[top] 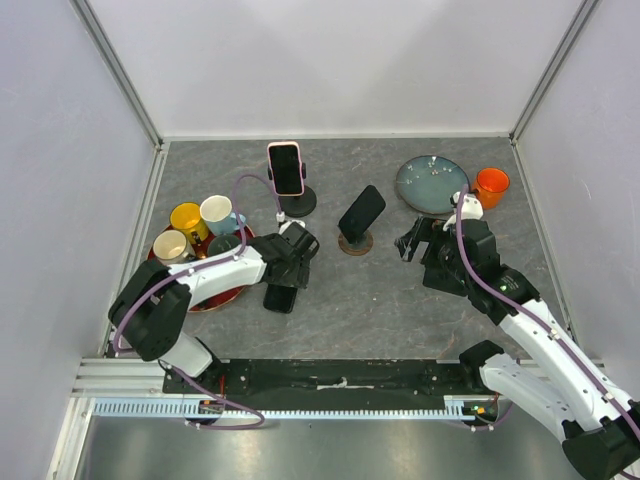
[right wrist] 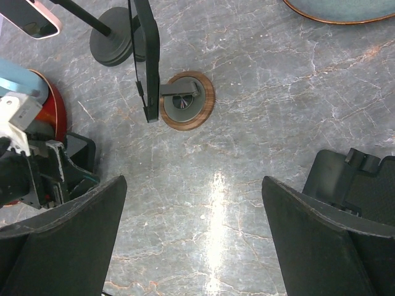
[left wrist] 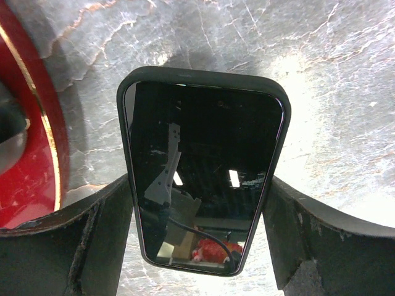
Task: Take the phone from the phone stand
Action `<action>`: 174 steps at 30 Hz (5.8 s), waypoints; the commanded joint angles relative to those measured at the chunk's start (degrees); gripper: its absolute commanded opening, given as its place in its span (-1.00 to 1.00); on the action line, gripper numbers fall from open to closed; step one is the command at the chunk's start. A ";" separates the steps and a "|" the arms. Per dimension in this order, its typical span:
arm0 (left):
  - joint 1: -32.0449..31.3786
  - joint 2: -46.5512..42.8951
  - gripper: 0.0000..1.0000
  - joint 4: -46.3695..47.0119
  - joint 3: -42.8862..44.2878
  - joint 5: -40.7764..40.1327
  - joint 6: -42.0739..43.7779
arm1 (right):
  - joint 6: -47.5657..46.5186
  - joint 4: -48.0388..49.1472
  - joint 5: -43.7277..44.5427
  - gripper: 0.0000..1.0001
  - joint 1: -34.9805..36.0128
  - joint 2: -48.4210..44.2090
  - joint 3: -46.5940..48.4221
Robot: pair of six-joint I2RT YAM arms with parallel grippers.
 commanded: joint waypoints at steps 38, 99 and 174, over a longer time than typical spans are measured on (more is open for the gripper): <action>0.03 -0.47 0.28 2.95 1.07 2.64 -5.83 | -2.43 0.23 -1.71 0.96 0.15 0.27 2.30; -0.06 -32.12 0.99 19.38 -6.67 16.08 8.67 | -1.64 19.74 -5.33 0.60 0.15 15.82 4.41; -1.03 -30.54 0.97 18.68 -4.03 18.81 11.39 | 0.56 33.81 -26.76 -1.00 -7.76 21.72 8.54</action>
